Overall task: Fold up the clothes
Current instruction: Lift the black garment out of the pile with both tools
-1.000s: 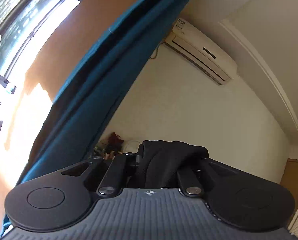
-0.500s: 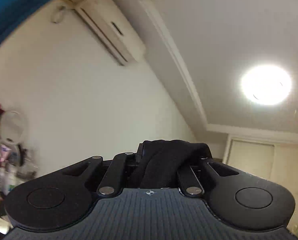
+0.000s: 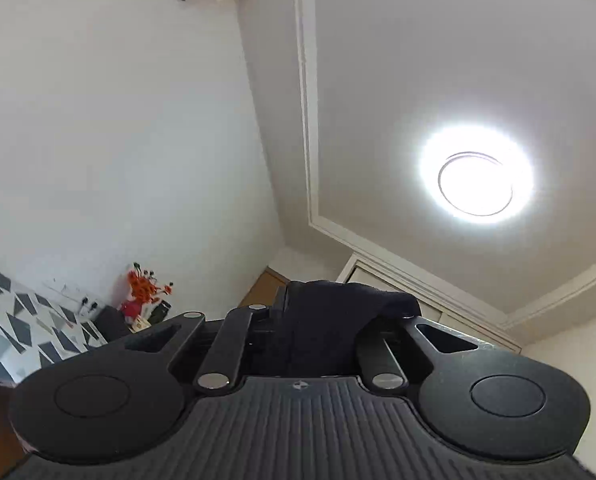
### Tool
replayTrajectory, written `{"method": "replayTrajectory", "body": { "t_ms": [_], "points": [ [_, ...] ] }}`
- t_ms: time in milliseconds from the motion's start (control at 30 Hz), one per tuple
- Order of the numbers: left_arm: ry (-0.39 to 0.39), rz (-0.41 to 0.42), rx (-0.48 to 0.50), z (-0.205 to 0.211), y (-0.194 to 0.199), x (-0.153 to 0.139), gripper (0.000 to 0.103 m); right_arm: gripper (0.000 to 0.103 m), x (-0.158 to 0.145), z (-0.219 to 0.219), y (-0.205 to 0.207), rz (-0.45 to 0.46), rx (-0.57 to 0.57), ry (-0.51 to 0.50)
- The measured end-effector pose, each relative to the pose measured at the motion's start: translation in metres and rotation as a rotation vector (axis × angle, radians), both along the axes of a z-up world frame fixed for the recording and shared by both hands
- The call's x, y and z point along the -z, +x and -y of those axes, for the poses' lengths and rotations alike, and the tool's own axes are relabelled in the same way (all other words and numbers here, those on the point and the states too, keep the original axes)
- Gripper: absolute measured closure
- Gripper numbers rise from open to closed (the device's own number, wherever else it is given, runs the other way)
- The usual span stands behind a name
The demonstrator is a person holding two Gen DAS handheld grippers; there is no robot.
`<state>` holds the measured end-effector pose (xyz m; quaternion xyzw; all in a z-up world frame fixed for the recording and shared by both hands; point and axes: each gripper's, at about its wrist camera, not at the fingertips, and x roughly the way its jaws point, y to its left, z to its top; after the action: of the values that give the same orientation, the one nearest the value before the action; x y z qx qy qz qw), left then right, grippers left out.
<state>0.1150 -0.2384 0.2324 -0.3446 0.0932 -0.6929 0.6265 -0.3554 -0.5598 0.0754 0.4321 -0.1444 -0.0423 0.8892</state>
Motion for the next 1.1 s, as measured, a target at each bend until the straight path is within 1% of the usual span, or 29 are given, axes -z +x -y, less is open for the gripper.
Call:
{"method": "replayTrajectory", "body": {
  "t_ms": [33,100,167,267,467,533,633,733,867,967,1100],
  "points": [
    [0.018,-0.016,0.014,0.015,-0.001,0.002,0.095,0.088,0.001,0.013,-0.019,-0.001,0.022,-0.003],
    [0.06,-0.019,0.022,0.042,-0.007,0.005,0.095,0.088,0.002,0.038,-0.058,-0.003,0.065,-0.01],
    [0.076,-0.013,0.06,0.068,-0.014,0.009,0.095,0.088,0.0,0.047,-0.074,-0.019,0.086,-0.019],
    [0.069,-0.006,0.122,0.09,-0.024,0.022,0.095,0.088,-0.003,0.052,-0.081,-0.05,0.114,-0.016],
    [0.058,-0.027,0.173,0.134,-0.022,0.048,0.095,0.088,-0.012,0.068,-0.075,-0.097,0.147,-0.017],
    [0.063,-0.03,0.17,0.146,-0.015,0.053,0.095,0.088,-0.013,0.079,-0.071,-0.112,0.161,-0.02],
    [0.07,-0.007,0.155,0.177,0.002,0.057,0.095,0.088,-0.013,0.101,-0.056,-0.133,0.178,-0.009],
    [0.046,0.014,0.137,0.203,0.024,0.06,0.095,0.088,-0.011,0.133,-0.03,-0.148,0.178,0.003],
    [0.006,0.051,0.082,0.232,0.061,0.057,0.095,0.088,-0.009,0.192,0.017,-0.153,0.145,0.003],
    [-0.025,0.069,0.048,0.251,0.095,0.048,0.095,0.088,-0.013,0.24,0.056,-0.148,0.103,0.011],
    [-0.029,0.126,0.01,0.281,0.125,0.037,0.095,0.088,-0.022,0.296,0.1,-0.14,0.063,0.008]
  ]
}}
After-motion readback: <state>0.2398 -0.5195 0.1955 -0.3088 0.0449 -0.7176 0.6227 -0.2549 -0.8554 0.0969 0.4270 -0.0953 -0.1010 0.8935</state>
